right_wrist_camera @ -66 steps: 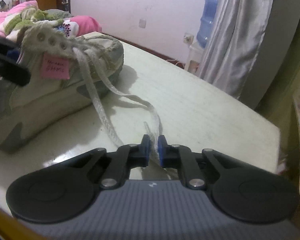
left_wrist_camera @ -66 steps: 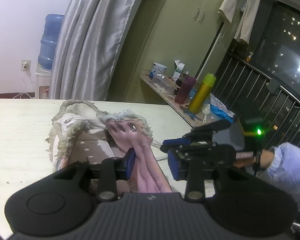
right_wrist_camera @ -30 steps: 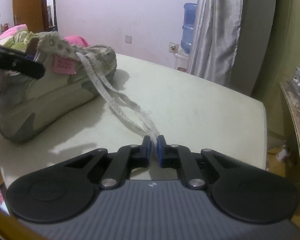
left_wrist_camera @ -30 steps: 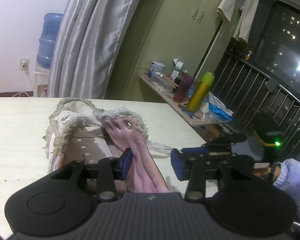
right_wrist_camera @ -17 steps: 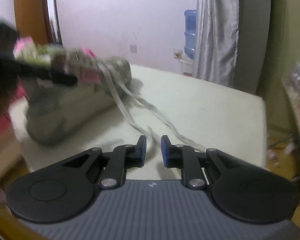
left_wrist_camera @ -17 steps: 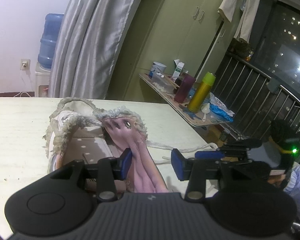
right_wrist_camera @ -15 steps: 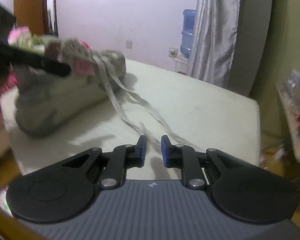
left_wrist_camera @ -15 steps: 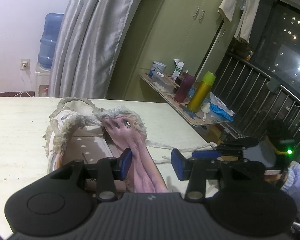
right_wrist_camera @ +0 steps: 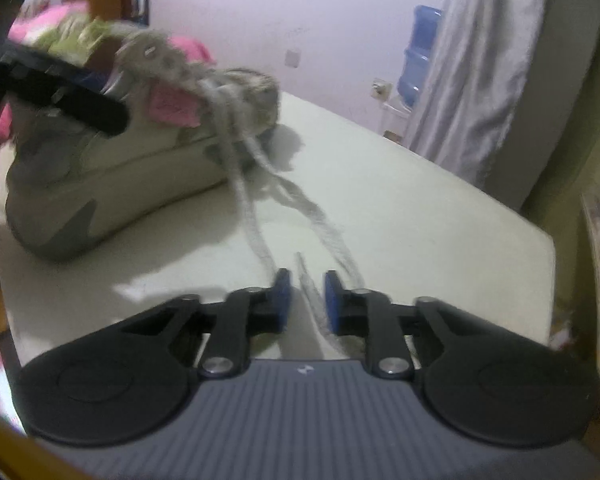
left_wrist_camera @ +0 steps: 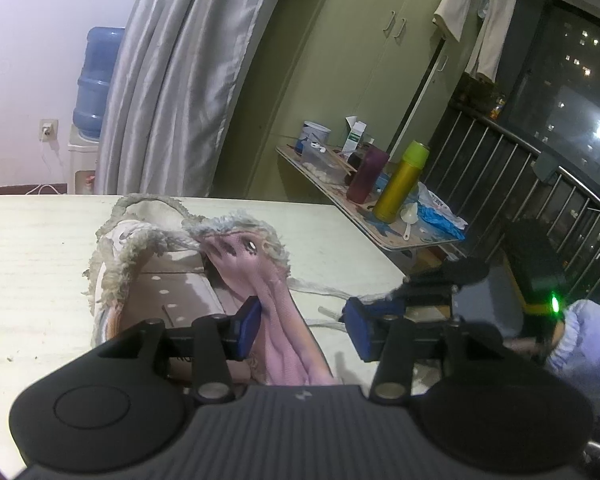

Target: Lace up shoes with both hands

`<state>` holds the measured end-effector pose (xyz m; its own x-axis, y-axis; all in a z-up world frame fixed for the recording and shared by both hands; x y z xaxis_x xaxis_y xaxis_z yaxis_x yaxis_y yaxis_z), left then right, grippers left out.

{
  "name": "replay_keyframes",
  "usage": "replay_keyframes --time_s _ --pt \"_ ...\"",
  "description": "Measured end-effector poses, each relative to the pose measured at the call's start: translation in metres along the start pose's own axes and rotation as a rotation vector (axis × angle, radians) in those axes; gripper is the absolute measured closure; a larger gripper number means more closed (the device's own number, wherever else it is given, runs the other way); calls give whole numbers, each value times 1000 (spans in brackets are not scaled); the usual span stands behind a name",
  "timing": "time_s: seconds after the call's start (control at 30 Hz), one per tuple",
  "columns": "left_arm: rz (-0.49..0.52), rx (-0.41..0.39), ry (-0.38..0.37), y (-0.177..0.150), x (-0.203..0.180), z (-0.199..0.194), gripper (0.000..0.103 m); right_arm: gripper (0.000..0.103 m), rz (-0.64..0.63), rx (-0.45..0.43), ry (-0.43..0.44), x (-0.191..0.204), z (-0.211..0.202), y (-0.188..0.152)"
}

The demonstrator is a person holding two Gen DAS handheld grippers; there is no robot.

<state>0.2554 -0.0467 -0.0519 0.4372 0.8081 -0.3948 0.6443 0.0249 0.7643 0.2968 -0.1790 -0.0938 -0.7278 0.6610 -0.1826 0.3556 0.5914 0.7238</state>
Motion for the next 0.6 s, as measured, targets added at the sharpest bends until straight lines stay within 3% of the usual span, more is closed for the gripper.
replay_keyframes --time_s 0.23,0.37,0.6 --pt "-14 2 0 2 0 -1 54 102 -11 -48 -123 26 -11 -7" --pt "-15 -8 -6 2 -1 -6 50 102 88 -158 -194 8 -43 4" --pt "14 -70 9 -2 -6 -52 47 102 211 -327 -213 2 -113 19"
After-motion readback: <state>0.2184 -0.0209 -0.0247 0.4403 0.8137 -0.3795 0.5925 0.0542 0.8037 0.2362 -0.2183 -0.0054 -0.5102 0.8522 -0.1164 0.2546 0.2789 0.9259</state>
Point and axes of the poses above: each gripper's, at about its wrist camera, not at the fingertips, and z roughly the way its jaws point, x to its left, y to its top, the point moved 10 cm from there along z, roughly the way its jaws point, and after that the axes turned 3 degrees about -z, right-handed, at the moved point
